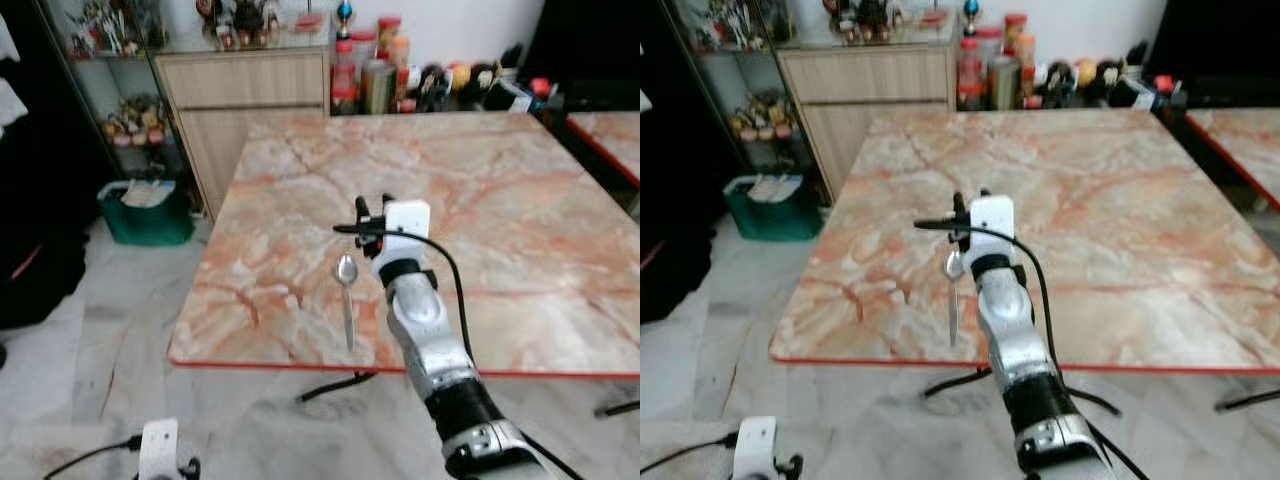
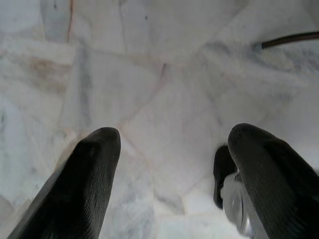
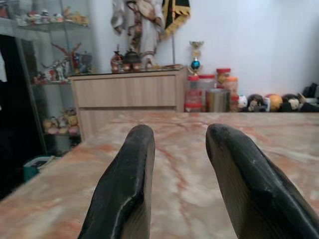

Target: Setting the table

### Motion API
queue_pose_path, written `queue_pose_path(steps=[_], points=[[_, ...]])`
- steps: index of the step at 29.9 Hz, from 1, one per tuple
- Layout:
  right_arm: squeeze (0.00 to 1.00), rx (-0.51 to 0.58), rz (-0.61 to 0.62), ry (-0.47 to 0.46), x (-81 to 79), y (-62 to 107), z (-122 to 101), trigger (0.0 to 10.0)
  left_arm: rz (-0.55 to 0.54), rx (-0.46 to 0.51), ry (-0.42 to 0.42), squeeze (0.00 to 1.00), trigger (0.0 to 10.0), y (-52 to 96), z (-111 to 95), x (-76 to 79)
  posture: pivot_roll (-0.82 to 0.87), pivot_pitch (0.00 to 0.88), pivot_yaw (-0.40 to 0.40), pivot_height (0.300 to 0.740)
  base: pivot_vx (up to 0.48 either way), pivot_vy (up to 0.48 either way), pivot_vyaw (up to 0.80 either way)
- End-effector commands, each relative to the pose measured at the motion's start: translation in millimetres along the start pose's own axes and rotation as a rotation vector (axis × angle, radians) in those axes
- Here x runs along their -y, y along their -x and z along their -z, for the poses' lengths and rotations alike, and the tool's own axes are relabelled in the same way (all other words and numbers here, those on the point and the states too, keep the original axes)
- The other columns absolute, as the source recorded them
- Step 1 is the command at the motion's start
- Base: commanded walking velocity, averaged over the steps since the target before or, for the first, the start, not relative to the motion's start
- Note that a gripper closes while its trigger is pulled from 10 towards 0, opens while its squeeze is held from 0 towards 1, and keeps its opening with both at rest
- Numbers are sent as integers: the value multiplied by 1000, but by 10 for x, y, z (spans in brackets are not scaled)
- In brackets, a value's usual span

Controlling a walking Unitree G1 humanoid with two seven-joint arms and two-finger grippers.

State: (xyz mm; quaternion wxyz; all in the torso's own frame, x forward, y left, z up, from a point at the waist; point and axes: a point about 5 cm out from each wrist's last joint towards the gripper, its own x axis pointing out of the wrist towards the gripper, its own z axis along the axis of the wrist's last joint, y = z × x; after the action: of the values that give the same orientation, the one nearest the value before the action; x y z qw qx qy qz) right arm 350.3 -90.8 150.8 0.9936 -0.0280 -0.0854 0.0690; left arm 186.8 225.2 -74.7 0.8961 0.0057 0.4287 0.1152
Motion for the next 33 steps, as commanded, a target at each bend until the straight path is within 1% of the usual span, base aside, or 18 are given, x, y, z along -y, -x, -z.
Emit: queue_pose_path(steps=[1, 6, 8, 10, 16, 19, 21, 28, 33], points=[[0, -13, 8, -2, 18, 22, 21, 10000, 4, -27, -6, 0, 10000, 15, 80, 7, -1, 0, 43, 740, 0, 0, 0], [0, -15, 18, -27, 21, 31, 29, 10000, 8, -41, -2, 0, 10000, 13, 89, 19, -4, 0, 42, 740, 0, 0, 0], [0, -21, 21, -22, 30, 27, 37, 10000, 9, -41, -1, 0, 10000, 13, 88, 22, -4, 0, 41, 740, 0, 0, 0], [0, -31, 24, -11, 41, 31, 55, 10000, 10, -43, 1, 0, 10000, 14, 94, 30, -4, 0, 39, 740, 0, 293, 0], [0, -60, 41, -16, 64, 52, 113, 10000, 13, -48, 2, 0, 10000, 17, 109, 40, -3, 0, 36, 740, 0, 354, 0], [0, -82, 57, -47, 84, 58, 150, 10000, 14, -49, 3, 0, 10000, 18, 112, 39, -5, 0, 38, 740, 0, 359, 0], [0, -100, 65, -59, 97, 56, 173, 10000, 14, -50, 1, 0, 10000, 18, 113, 35, -4, 0, 39, 740, 0, 364, -456], [0, -99, 75, -73, 114, 56, 175, 10000, 13, -50, -2, 0, 10000, 18, 112, 30, -5, 0, 40, 740, 0, 364, -751], [0, -91, 75, -58, 102, 59, 164, 10000, 12, -45, -11, 0, 10000, 17, 104, 29, -4, 0, 43, 740, 0, 72, 0]])
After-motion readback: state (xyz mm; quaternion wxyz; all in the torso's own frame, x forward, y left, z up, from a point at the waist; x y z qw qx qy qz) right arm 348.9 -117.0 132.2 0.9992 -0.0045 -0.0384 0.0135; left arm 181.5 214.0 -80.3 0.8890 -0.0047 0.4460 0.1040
